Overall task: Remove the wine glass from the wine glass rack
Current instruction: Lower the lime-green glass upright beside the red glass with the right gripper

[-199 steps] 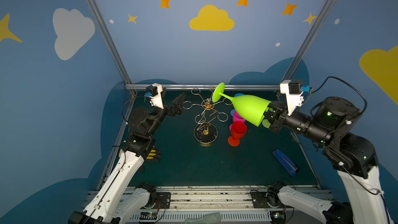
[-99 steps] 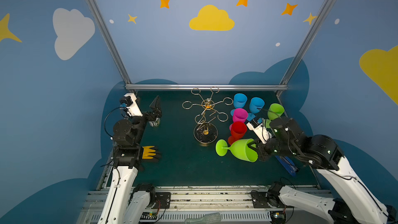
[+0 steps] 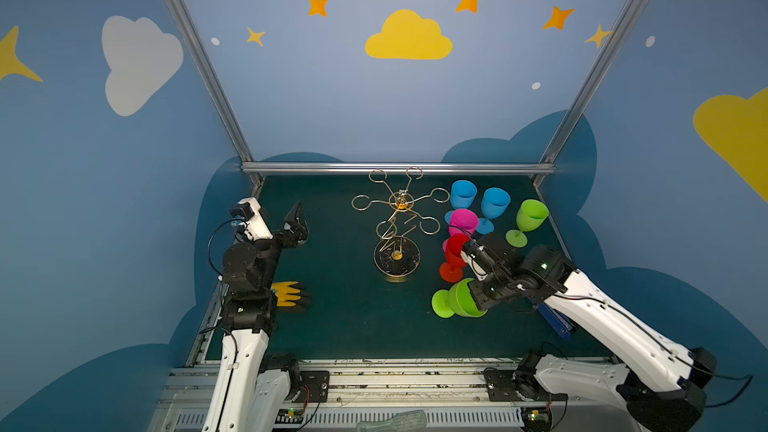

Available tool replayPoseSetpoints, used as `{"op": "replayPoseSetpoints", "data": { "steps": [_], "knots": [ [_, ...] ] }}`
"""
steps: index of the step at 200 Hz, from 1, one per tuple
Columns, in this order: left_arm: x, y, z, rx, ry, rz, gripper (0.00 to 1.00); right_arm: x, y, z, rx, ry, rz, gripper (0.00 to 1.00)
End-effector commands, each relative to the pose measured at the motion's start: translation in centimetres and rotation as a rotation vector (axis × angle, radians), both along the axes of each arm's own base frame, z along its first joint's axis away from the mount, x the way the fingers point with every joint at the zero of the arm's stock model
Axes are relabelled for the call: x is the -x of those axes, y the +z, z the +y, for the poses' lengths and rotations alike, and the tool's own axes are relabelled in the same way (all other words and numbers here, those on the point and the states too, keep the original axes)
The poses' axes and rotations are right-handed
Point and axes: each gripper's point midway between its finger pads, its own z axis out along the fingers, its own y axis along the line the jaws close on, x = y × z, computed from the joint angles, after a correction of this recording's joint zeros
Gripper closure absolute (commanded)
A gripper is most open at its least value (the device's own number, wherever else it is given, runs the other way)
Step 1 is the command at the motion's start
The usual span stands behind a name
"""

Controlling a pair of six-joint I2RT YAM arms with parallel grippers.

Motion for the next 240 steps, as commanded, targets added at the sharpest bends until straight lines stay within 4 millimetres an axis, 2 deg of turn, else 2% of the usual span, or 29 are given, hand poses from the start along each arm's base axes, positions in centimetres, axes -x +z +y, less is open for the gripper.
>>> {"op": "replayPoseSetpoints", "data": {
  "steps": [1, 30, 49, 92, 139, 182, 240],
  "knots": [
    [0.3, 0.1, 0.5, 0.006, 0.021, -0.019, 0.00, -1.4, -0.3, 1.1, -0.020, -0.026, -0.034, 1.00],
    [0.3, -0.8, 0.9, 0.010, 0.038, -0.001, 0.00, -2.2, -1.9, 2.3, -0.011, -0.034, -0.012, 1.00],
    [0.4, -1.0, 1.0, 0.009, 0.043, 0.000, 0.00, -2.7, -2.7, 2.2, 0.029, -0.061, 0.001, 1.00],
    [0.5, -1.2, 1.3, 0.025, 0.052, 0.003, 0.00, -2.7, -4.1, 3.1, 0.067, -0.044, 0.097, 0.98],
    [0.6, -1.4, 1.5, 0.028, 0.058, 0.009, 0.00, -2.7, -4.9, 4.1, 0.065, -0.074, 0.166, 0.88],
    [0.6, -1.4, 1.6, 0.029, 0.062, 0.009, 0.00, -3.4, -3.0, 4.4, 0.016, -0.065, 0.106, 0.63],
    [0.7, -1.4, 1.7, 0.024, 0.066, 0.005, 0.00, -4.6, 2.7, 4.5, -0.120, 0.013, -0.083, 0.37]
  ]
}}
